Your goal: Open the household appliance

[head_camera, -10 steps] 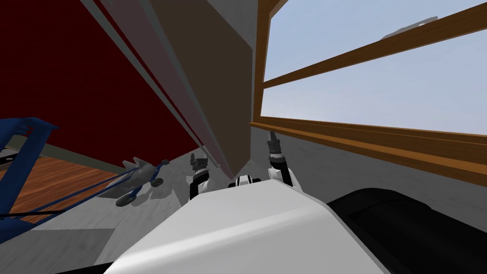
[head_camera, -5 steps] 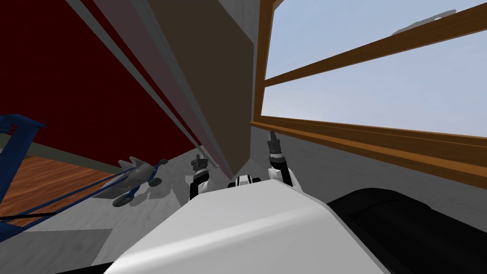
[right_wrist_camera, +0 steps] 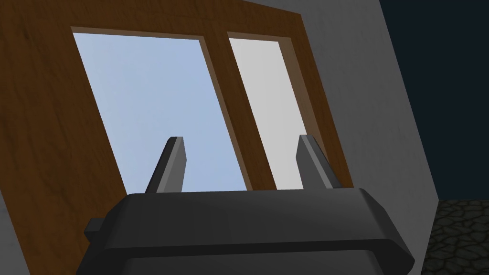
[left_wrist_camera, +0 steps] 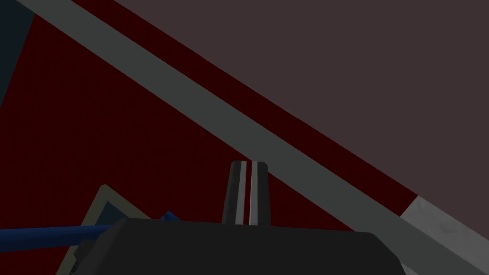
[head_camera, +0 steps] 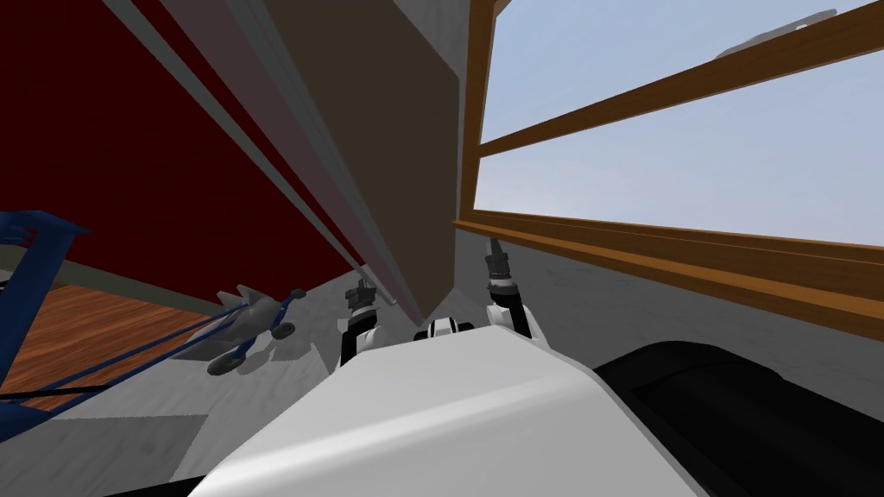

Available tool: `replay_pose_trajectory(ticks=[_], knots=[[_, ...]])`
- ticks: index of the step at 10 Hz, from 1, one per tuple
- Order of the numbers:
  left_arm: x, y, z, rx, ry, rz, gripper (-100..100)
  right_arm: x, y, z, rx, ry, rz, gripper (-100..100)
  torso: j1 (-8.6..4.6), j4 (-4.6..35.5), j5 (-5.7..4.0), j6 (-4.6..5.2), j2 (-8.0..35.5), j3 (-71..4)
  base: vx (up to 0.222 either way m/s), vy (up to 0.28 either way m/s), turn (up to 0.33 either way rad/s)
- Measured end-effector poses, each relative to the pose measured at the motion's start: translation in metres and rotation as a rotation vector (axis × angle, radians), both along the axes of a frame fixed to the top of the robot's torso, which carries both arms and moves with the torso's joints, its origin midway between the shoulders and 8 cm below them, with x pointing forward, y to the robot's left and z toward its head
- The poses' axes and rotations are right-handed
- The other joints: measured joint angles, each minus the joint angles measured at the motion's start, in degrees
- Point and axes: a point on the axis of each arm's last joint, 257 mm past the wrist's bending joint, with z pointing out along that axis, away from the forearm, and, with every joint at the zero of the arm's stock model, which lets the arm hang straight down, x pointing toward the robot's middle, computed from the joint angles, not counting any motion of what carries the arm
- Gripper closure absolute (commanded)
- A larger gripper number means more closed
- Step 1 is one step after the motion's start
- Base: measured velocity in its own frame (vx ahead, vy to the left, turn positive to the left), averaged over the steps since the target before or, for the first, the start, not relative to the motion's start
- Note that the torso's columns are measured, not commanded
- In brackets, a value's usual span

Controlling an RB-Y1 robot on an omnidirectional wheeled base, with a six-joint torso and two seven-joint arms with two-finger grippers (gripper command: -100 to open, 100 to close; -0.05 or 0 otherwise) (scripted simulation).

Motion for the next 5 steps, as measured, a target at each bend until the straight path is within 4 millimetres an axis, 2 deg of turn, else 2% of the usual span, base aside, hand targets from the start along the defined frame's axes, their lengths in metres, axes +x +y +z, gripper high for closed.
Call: replay_pose_trajectory(ticks=[2, 5], knots=[[0.0018, 0.0040, 0.0034, 0.037, -0.001, -0.013, -100, 0.0000, 0.0000, 0.0000, 0.000, 0.000, 0.000, 0, 0.36, -0.39, 0.31, 0.10, -0.57, -0.29, -0.003, -0.019, 0.018], [0.0054, 0.0103, -0.0056, 0.062, 0.026, -0.027, -100, 0.0000, 0.0000, 0.0000, 0.000, 0.000, 0.000, 0, 0.65, -0.51, 0.40, 0.05, -0.94, -0.51, 0.009, -0.027, 0.023]])
